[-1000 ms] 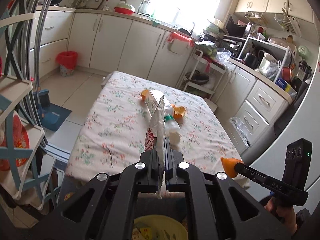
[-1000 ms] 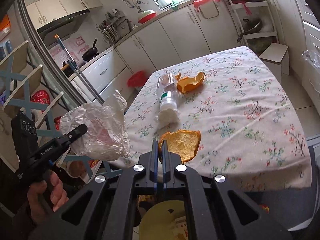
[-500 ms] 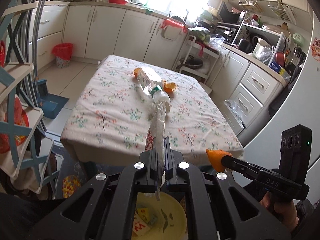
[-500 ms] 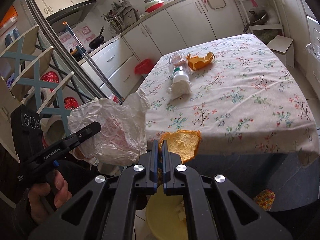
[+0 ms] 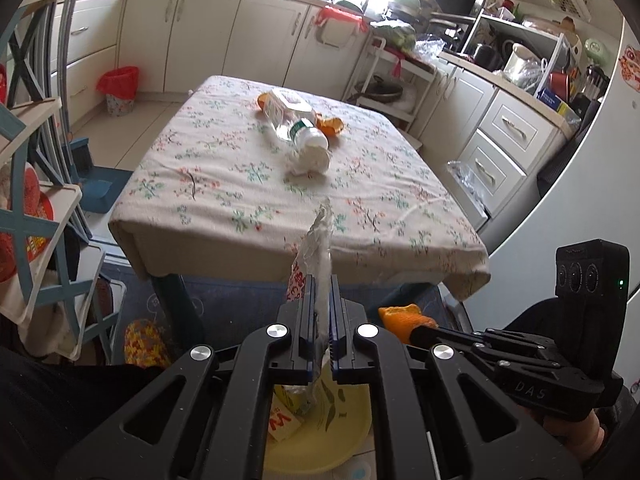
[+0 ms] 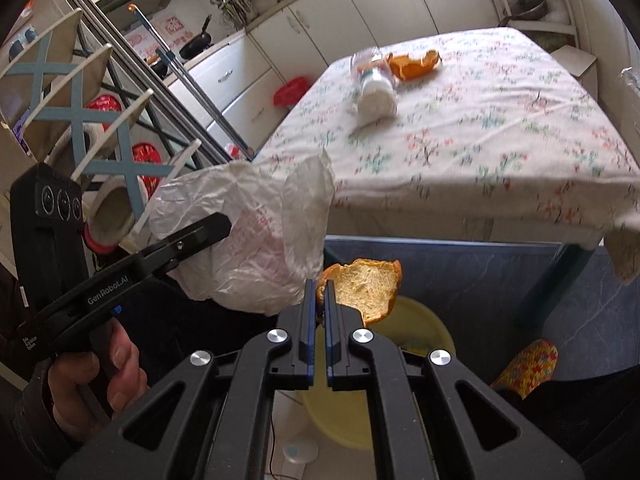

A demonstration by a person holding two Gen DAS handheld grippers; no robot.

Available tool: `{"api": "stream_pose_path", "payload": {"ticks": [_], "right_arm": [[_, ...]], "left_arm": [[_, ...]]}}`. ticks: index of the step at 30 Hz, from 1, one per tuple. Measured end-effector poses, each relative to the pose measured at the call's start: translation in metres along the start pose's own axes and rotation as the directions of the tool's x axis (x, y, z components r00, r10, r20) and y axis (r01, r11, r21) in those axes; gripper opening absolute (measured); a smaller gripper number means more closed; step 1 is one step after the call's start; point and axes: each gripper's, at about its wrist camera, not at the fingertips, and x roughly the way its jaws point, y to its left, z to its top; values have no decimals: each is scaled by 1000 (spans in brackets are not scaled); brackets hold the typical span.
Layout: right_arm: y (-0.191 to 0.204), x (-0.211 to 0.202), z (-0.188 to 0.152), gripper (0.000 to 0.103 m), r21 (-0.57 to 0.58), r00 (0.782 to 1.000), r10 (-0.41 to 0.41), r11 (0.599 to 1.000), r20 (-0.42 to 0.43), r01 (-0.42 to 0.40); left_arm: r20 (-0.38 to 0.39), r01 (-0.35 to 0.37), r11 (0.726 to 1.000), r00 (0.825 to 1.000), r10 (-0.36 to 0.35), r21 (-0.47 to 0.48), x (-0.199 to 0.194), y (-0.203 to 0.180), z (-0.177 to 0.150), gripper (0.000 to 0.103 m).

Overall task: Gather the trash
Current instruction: 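Carry the plastic bag and orange peel down toward the yellow basin, then open both grippers over the yellow basin to drop the bag and peel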

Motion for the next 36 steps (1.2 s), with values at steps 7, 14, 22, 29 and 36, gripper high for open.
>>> {"api": "stream_pose_path", "payload": {"ticks": [7,14,22,29,36], "right_arm": [[3,2,-9,5,-3,999,1,1000,-36,-1],[3,4,-14,4,3,998,0,1000,-61,0],[4,8,-19,5,4,996,-5,1000,-90,5],[5,9,-22,5,2,995,-10,1000,-101,10],[6,16,-24,7,2,992,-13,1000,-125,13]], "left_arm": [[-41,-5,1000,999,5,10,3,-3,-11,4],[-66,-5,1000,998,6,8,4,-4,-19,4],[-100,-6,1000,995,7,12,5,-7,-28,4],[-125,-8,1000,992,10,15,6,-9,-34,4],[-172,-9,1000,985,12,20,12,-9,-43,4]]}}
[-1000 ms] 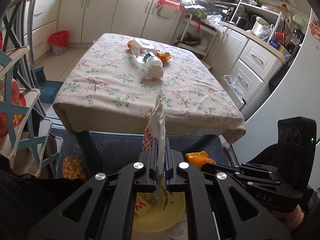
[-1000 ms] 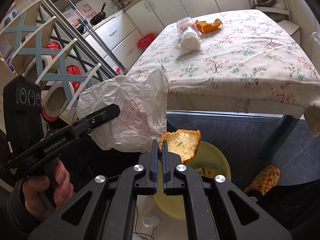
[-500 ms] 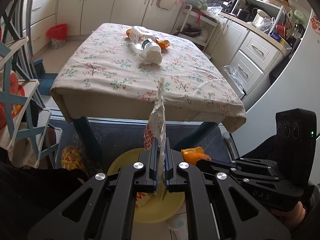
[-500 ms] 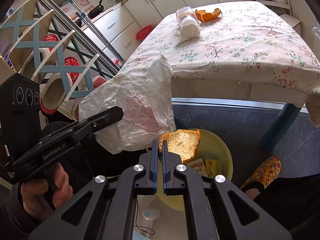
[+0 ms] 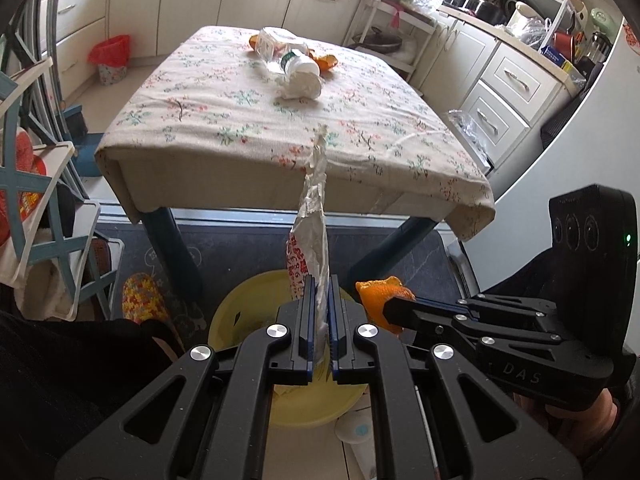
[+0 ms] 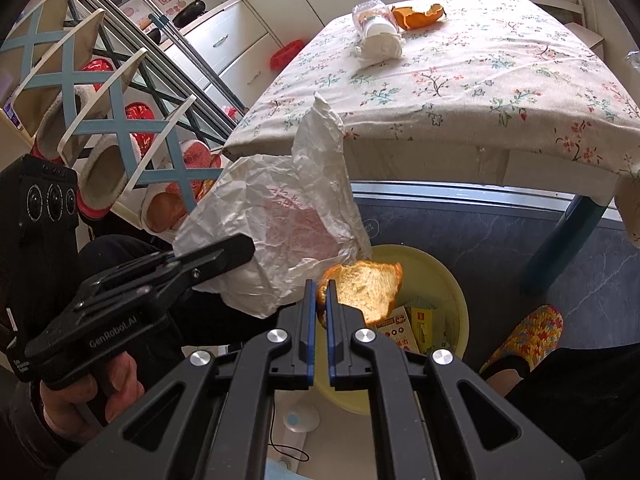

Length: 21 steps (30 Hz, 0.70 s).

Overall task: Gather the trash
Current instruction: 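Open both grippers over the yellow basin to drop the bag and peel, then raise both open tools from the basin back toward the table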

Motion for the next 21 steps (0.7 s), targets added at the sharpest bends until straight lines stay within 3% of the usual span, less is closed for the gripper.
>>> {"api": "stream_pose_path", "payload": {"ticks": [16,18,19,20,21], "right_arm": [[-3,11,-3,7,23,998,15,1000,-58,-14],[-6,15,-4,16,30,996,12,999,-84,-9],[-7,19,-6,35,37,995,4,999,-99,-1],[-8,22,-7,47,41,993,-3,999,-115,8],[-9,25,-9,47,45,992,-8,999,-127,14]], "left_arm": [[-49,15,1000,999,-16,-22,0,0,-16,4],[-46,11,1000,999,-12,-28,1,1,-15,4],[-47,12,999,999,-13,-32,1,2,-15,4],[-48,11,999,999,-13,-36,2,3,-15,4],[-49,11,999,999,-12,-38,3,4,-15,4]]}}
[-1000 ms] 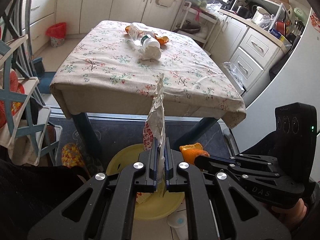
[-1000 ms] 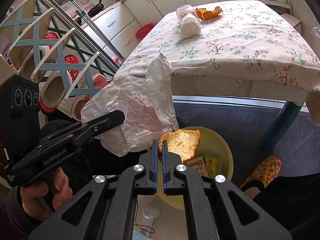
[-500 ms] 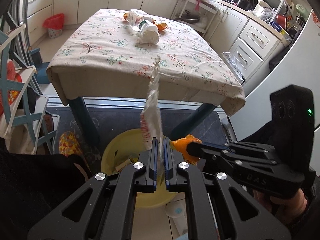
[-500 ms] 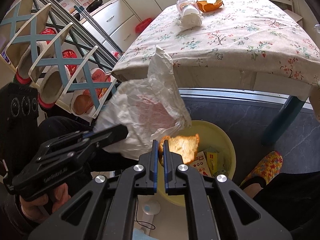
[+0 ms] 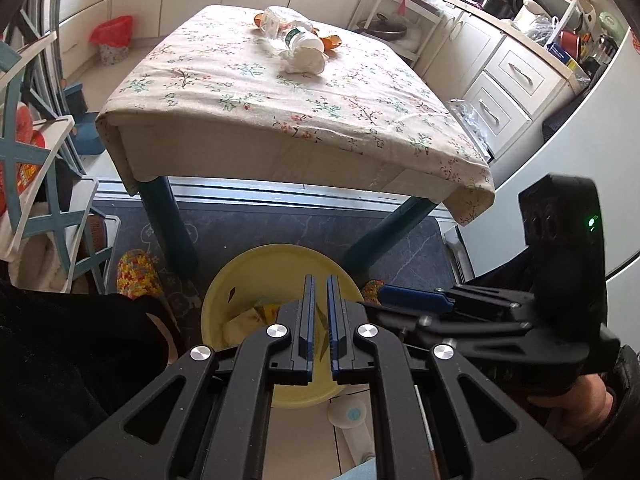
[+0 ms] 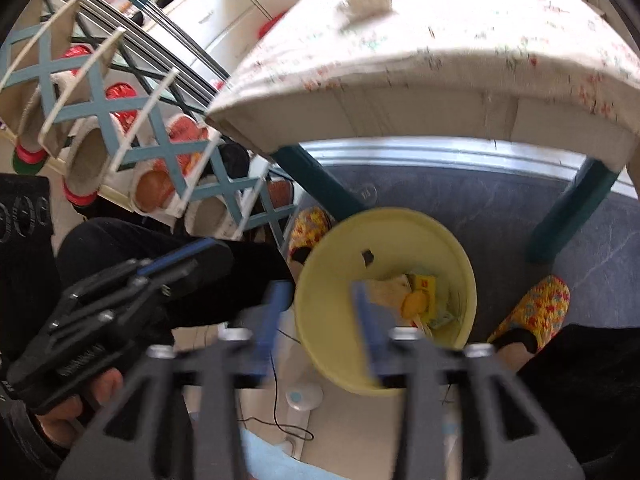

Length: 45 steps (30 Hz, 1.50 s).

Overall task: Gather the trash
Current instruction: 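Raise both open tools from the basin back toward the table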

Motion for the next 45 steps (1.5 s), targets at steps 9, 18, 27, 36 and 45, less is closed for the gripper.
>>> {"api": "stream_pose_path", "payload": {"ticks": [9,18,27,36,45], "right_arm": [[-5,-1,4,54,28,1000,-25,999,16,24],[-9,-5,9,54,54,998,-28,998,52,25],[-25,-32,19,54,113,982,-30,994,187,9],[-54,-51,25,54,243,958,-54,970,281,-17],[-45,-57,49,54,204,942,-72,979,327,4]], "left_arm": [[64,-48,996,997,53,-75,-5,16,8,43],[102,-72,984,991,89,-166,-9,35,14,60],[135,-77,973,985,109,-219,-14,48,19,67],[180,-58,945,976,121,-323,-21,77,34,69],[189,-65,969,976,112,-240,-12,67,73,72]]}}
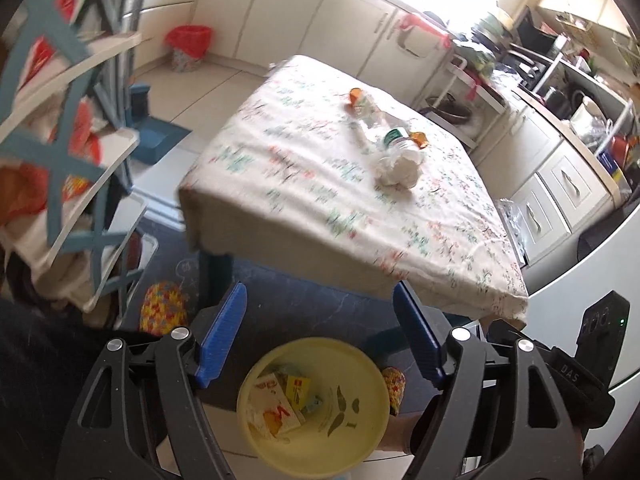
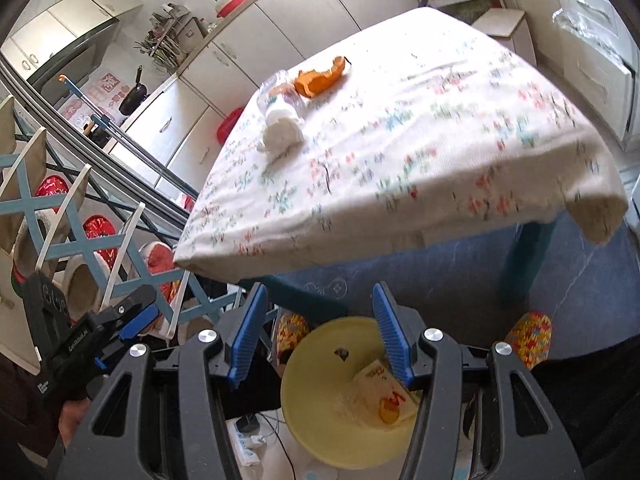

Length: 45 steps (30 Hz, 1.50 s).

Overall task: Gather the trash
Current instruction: 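Raise both open tools from the basin back toward the table, then grasp the clear water bottle with the left gripper while the right gripper grasps an orange peel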

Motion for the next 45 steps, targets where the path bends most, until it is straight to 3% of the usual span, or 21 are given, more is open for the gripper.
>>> {"api": "stream_pose_path", "payload": {"ticks": [7,13,18,26,33,38,45], "right_arm": [[24,1,51,54,-92,998,26,996,64,-21],[37,8,109,54,-184,993,14,983,116,8],[33,30,148,54,-188,995,2,982,102,17],[7,80,196,54,-50,999,12,999,50,-10],[-3,108,220,54,9,999,0,1000,33,0],[-7,128,230,54,12,1000,-29,999,11,29],[-7,156,243,54,-9,997,-70,998,-20,70]], "left_arm": [[-18,40,982,999,-38,183,26,-53,45,76],[-33,59,969,998,-53,241,50,-78,73,77],[-55,61,977,997,-51,205,88,-86,97,77],[-91,75,989,994,-64,126,147,-102,134,80],[-118,25,998,993,-17,61,187,-107,154,81],[-139,-15,998,990,24,64,205,-101,165,81],[-97,-79,997,992,79,1,198,-64,186,81]]}}
